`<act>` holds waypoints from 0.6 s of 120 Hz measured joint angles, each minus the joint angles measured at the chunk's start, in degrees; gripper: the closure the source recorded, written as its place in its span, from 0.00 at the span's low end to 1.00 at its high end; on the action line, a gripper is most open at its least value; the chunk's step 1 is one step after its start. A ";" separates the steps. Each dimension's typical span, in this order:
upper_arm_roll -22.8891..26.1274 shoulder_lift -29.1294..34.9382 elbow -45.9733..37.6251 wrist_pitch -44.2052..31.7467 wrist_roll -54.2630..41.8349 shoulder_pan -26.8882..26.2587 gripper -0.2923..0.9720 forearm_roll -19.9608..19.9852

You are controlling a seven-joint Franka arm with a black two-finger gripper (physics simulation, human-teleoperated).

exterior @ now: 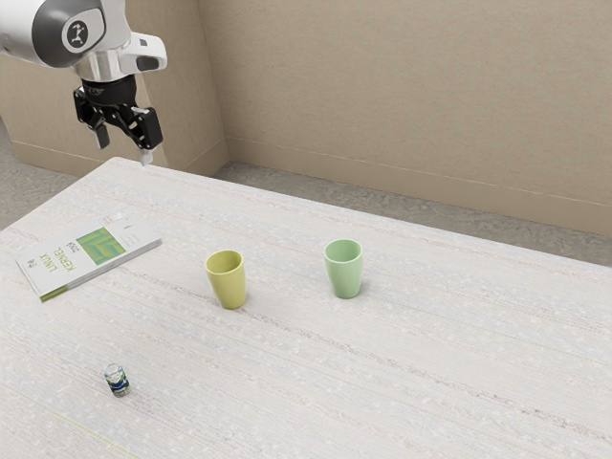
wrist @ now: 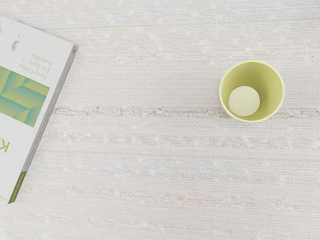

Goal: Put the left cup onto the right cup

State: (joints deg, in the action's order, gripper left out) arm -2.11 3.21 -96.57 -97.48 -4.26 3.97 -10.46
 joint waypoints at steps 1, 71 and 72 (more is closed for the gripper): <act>0.00 0.00 -0.01 0.00 0.02 0.00 0.23 0.00; 3.04 -4.94 -2.62 -0.92 1.06 -3.09 0.23 1.58; 3.05 -5.21 -2.67 -0.96 1.07 -3.19 0.23 1.73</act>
State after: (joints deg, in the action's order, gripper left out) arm 0.94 -2.00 -99.25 -98.44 -3.19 0.78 -8.73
